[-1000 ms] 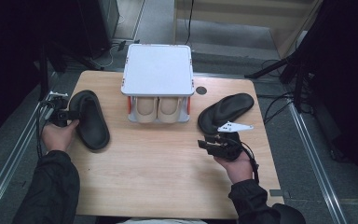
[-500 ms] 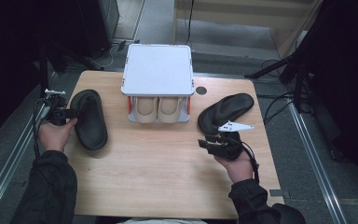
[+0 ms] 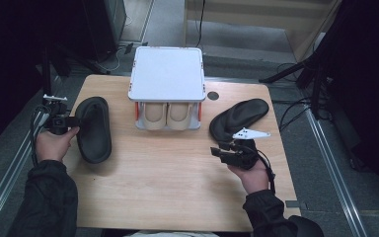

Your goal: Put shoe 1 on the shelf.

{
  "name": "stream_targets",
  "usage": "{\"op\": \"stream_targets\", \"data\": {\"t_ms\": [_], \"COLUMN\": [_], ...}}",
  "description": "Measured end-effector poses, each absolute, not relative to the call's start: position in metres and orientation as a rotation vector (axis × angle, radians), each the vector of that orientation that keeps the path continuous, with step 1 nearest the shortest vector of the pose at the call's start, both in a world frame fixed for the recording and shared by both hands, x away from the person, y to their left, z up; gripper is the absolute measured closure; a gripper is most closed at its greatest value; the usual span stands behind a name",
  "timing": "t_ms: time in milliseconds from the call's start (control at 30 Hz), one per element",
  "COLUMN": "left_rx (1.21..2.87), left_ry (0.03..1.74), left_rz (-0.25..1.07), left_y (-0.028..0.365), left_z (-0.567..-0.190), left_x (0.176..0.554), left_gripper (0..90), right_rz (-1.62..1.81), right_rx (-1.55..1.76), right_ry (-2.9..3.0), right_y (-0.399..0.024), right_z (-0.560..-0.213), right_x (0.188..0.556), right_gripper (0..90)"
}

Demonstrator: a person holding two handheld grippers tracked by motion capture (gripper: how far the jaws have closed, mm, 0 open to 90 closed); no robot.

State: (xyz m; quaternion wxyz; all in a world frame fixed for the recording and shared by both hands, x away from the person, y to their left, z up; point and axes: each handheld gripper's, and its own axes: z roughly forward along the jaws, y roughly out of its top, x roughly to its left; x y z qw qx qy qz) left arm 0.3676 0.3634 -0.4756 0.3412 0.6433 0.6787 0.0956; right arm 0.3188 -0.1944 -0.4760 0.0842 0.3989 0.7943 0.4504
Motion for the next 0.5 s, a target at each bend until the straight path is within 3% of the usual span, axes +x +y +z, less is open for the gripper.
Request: {"op": "stream_targets", "data": {"t_ms": [500], "left_rx": [1.715], "left_ry": [1.700], "left_rz": [0.203], "left_y": [0.346], "left_z": [-0.462], "left_x": [0.348], "left_gripper": [70.4], "right_rz": [1.354], "right_rx": [1.195], "right_ry": [2.342], "right_y": [-0.198], "right_z": [-0.475], "right_x": [0.320], "right_gripper": [52.4]}}
